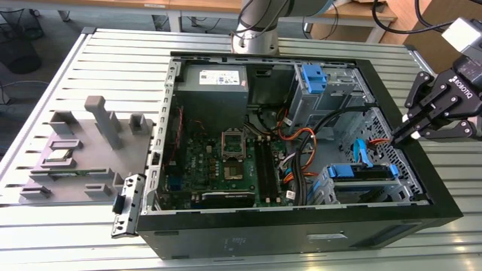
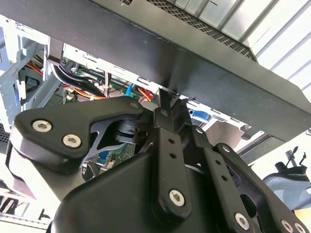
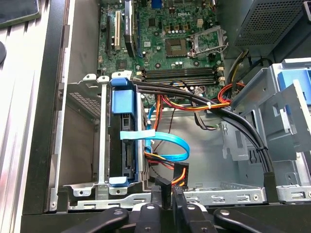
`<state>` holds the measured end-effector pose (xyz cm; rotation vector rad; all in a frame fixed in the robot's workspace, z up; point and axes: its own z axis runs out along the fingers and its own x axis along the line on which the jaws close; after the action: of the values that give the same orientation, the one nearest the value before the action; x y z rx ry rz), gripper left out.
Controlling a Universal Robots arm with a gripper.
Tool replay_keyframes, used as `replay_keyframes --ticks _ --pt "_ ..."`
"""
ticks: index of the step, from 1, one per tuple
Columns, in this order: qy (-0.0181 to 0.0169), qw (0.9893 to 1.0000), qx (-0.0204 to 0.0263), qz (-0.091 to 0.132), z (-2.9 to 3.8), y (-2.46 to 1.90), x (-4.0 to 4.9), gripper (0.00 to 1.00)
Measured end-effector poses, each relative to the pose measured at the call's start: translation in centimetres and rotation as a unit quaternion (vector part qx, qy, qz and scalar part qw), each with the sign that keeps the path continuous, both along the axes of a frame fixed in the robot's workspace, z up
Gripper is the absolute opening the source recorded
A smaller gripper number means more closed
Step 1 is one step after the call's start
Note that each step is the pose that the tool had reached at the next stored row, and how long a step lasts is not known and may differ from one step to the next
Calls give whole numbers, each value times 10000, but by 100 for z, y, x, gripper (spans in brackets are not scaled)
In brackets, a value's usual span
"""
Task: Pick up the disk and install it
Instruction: 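Insert the second disk wire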
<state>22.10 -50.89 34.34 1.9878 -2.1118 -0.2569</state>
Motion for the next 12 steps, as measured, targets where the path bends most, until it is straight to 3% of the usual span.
replay_keyframes --ticks 12 --pt "0 10000 -25 0 -14 0 -1 24"
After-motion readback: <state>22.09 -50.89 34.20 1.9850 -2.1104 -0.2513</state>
